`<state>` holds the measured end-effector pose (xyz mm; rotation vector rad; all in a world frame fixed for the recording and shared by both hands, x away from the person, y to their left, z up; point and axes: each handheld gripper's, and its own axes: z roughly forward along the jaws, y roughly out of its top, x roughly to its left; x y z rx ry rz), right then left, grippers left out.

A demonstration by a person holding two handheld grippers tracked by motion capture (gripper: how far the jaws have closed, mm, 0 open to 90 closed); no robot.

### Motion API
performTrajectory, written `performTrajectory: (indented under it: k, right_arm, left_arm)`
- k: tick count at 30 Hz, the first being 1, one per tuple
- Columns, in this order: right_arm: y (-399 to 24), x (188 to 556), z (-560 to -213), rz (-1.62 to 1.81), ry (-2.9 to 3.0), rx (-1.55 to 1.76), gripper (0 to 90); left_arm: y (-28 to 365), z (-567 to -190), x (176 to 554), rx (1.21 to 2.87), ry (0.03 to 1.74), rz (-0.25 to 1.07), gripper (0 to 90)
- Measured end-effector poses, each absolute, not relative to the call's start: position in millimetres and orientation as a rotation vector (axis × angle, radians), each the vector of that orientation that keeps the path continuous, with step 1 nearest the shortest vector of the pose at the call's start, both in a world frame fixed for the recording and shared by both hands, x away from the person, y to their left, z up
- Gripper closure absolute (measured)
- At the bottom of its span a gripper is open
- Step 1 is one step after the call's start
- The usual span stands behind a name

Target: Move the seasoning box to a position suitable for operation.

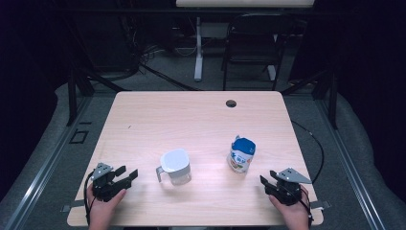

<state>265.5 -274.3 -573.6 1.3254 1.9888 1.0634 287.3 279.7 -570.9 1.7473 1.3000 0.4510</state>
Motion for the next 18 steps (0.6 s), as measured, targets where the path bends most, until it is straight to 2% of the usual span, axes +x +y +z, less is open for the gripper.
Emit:
performTrajectory:
  k: [8,18]
  right_arm:
    - [-269.2,261.8,-571.4,1.073,2.002,1.294,52.7]
    - [-268.6,261.1,-568.1,1.081,1.993,1.288,51.0]
  left_arm:
    - [274.1,-564.1,285.6,1.765,1.28,0.465,46.6]
    - [265.3,-554.9,282.8,1.781,1.234,0.47,46.6]
